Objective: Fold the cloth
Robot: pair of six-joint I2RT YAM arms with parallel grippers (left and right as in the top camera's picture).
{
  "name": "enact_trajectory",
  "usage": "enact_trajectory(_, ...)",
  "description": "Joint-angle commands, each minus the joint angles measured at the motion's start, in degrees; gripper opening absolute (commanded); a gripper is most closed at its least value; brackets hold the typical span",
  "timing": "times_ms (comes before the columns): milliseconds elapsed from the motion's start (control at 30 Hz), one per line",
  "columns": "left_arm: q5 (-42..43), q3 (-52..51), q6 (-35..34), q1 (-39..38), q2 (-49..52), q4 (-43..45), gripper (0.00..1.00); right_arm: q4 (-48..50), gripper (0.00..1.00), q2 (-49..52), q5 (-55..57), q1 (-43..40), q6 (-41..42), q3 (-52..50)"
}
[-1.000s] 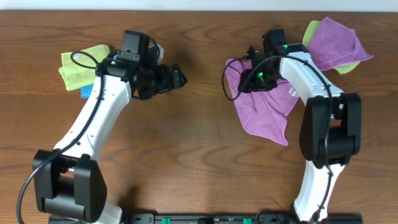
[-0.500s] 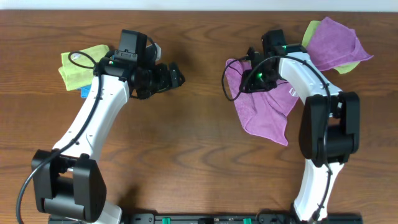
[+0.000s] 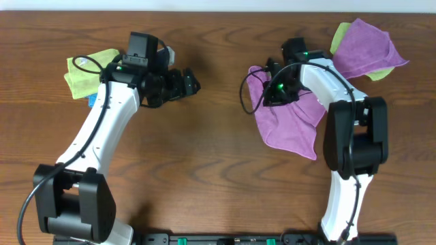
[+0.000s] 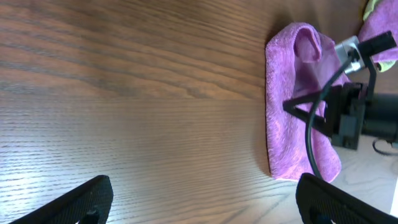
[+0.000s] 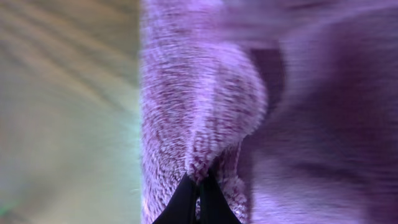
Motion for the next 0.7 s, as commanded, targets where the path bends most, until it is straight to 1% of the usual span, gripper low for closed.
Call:
enact_trajectory(0, 0.04, 1.16, 1.40, 1.22, -1.01, -0.63, 0.95, -1.14, 0.01, -3.19, -3.37, 3.63, 1.75, -0.20)
enact_trajectory(133, 0.04, 1.16, 1.40, 2.10, -1.01, -1.03, 0.95, -3.23, 0.01, -3.23, -3.37, 10.01, 1.92, -0.22)
enact_trajectory(400, 0.02, 1.16, 1.40, 2.62, -1.01, -1.03, 0.96, 0.09, 0.01, -3.23, -3.39, 21.44, 6.54, -0.22)
enact_trajectory(433, 0.02, 1.16, 1.40, 2.62, -1.01, -1.03, 0.96, 0.33, 0.03, -3.23, -3.39, 22.53, 6.69, -0.20)
enact_trajectory(467, 0.02, 1.16, 1.40, 2.62, -1.01, -1.03, 0.95, 0.50, 0.12, -3.23, -3.39, 23.58, 6.69, -0.22)
enact_trajectory(500, 0.02, 1.16, 1.40, 2.62, -1.01, -1.03, 0.95, 0.66, 0.34, -3.23, -3.37, 24.87, 6.64, -0.22)
enact_trajectory(533, 0.00, 1.16, 1.40, 2.62, -1.01, -1.03, 0.96, 0.74, 0.41, -3.23, -3.37, 25.53, 6.64, -0.20)
enact_trajectory(567, 0.02, 1.16, 1.40, 2.67, -1.01, -1.03, 0.95, 0.90, 0.51, -3.23, -3.37, 26.16, 6.62, -0.20)
enact_trajectory(600, 0.00, 1.16, 1.40, 2.69, -1.01, -1.03, 0.96, 1.14, 0.57, -3.23, -3.37, 26.64, 6.62, -0.20)
enact_trajectory(633, -0.02, 1.16, 1.40, 2.69, -1.01, -1.01, 0.95, 1.36, 0.61, -3.23, -3.34, 27.02, 6.62, -0.20)
enact_trajectory(667, -0.02, 1.16, 1.40, 2.71, -1.01, -0.98, 0.95, 1.68, 0.71, -3.23, -3.34, 27.15, 6.62, -0.20)
